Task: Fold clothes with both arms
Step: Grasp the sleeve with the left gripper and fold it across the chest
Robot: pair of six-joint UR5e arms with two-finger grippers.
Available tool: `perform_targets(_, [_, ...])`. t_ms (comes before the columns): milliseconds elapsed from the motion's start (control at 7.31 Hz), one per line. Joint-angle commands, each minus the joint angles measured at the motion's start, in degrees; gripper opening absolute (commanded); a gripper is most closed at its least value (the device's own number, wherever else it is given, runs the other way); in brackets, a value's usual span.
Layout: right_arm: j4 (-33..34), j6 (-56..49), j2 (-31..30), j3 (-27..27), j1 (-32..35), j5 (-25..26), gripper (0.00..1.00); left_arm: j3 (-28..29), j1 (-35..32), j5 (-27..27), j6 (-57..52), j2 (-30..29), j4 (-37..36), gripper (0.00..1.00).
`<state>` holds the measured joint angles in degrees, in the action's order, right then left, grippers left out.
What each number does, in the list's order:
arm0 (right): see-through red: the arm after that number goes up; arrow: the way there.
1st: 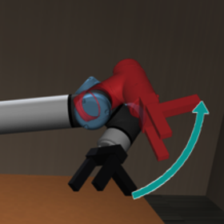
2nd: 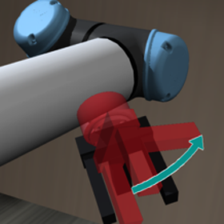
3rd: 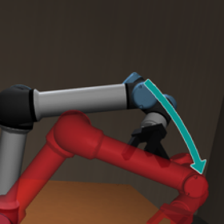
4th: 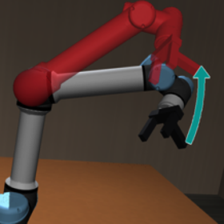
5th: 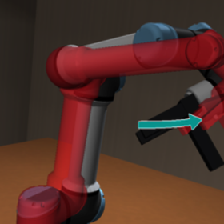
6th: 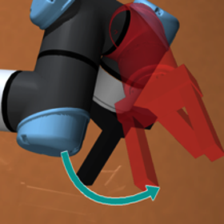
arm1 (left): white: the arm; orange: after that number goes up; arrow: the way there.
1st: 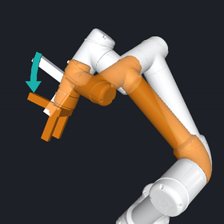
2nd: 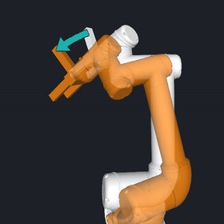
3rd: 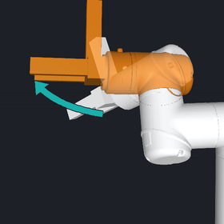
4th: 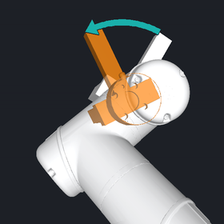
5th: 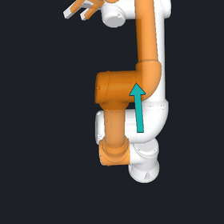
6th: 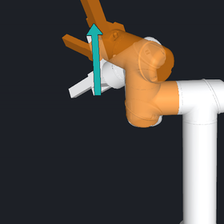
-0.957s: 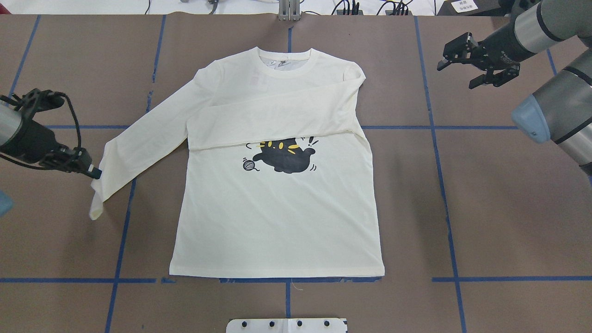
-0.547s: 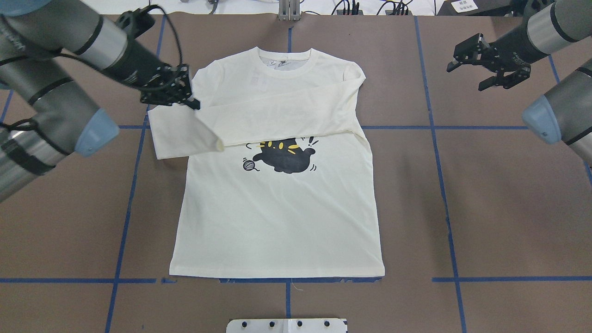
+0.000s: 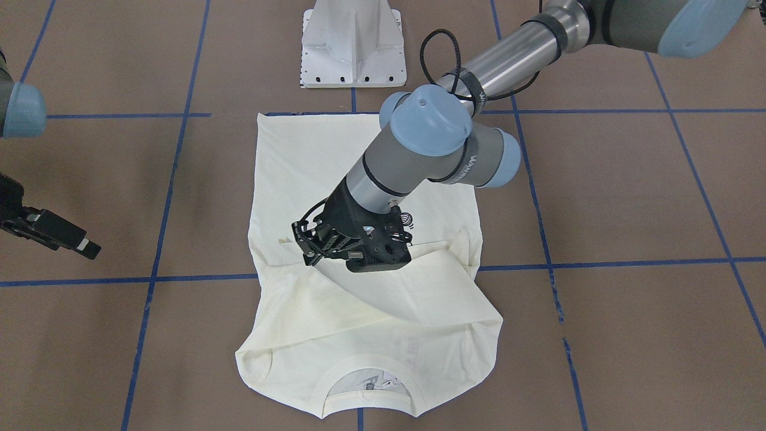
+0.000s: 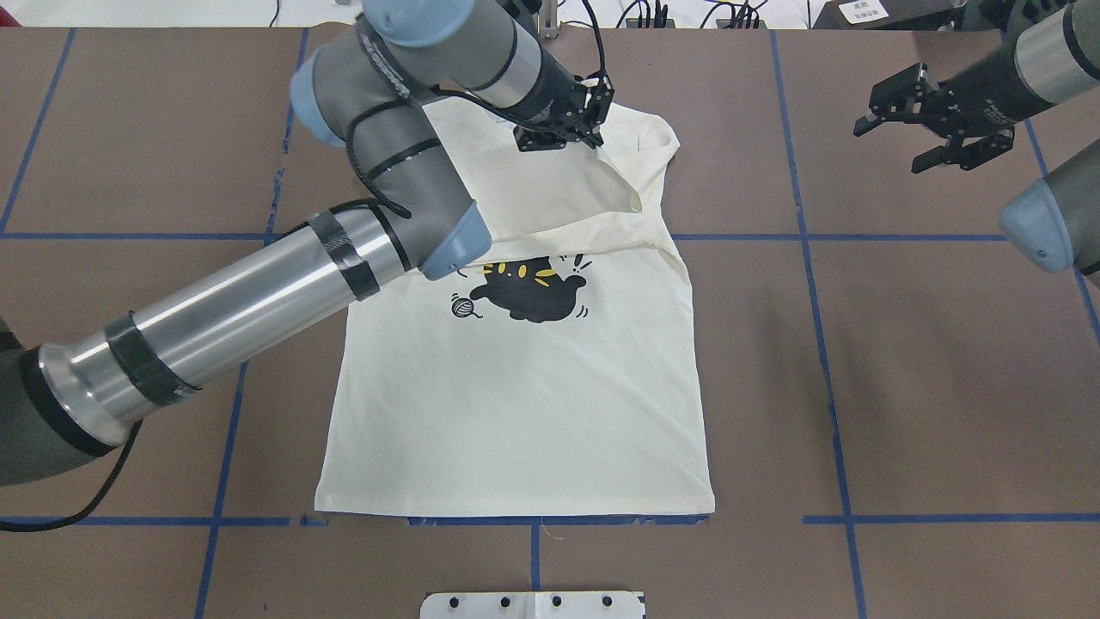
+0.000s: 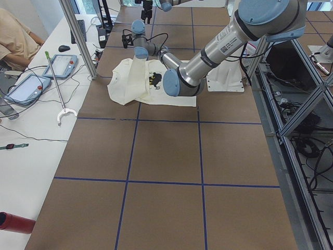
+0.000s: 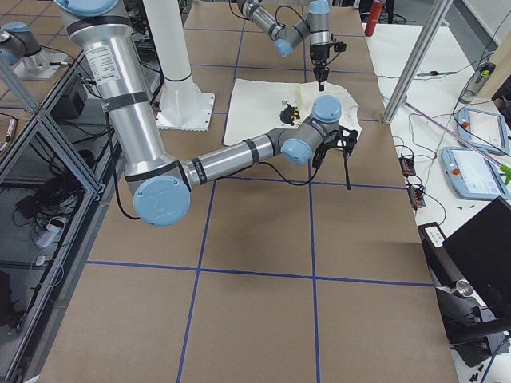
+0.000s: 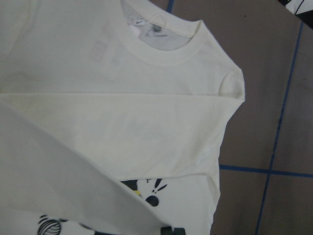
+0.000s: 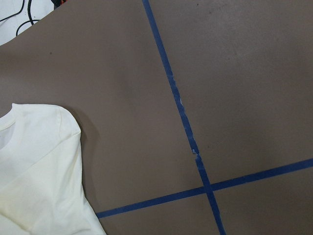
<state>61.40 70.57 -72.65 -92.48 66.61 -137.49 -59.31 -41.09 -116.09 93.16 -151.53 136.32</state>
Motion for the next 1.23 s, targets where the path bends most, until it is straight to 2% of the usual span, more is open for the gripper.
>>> perform_targets(0, [0.0, 0.0, -0.1, -0.9, 0.1, 0.1, 1.0, 4.8, 4.3, 5.4, 1.6, -2.2, 3.3, 0.0])
perform_targets(137, [0.0, 0.0, -0.1, -1.1, 0.1, 0.3, 1.0, 4.9, 5.7, 9.1, 1.6, -2.0, 3.3, 0.48])
perform_targets(274, [0.0, 0.4, -0.2, -1.3, 0.0, 0.6, 1.0, 4.4, 5.5, 9.6, 2.2, -1.8, 3.3, 0.66])
perform_targets(410, [0.0, 1.1, 0.1, -2.3, -1.0, 2.3, 1.0, 1.6, 4.4, 9.4, 4.0, -1.4, 3.3, 0.69])
perform_targets(547, [0.0, 1.2, -0.2, -2.9, -2.9, 4.1, 1.0, -5.5, 2.3, 6.9, 4.4, 3.3, 2.5, 0.69])
perform_targets(684, [0.0, 4.9, -0.4, -4.6, -7.2, 8.6, 1.0, -13.5, -0.9, 2.0, 3.6, 11.4, 2.5, 0.67])
perform_targets(821, [0.0, 13.7, -0.6, -9.0, -14.3, 16.5, 1.0, -19.5, -4.6, -4.2, 1.7, 17.9, 2.5, 0.67])
perform_targets(1094, [0.6, 28.5, -6.0, -20.8, -32.0, 32.5, 1.0, -29.9, -7.8, -6.9, -5.0, 29.0, 2.4, 0.65])
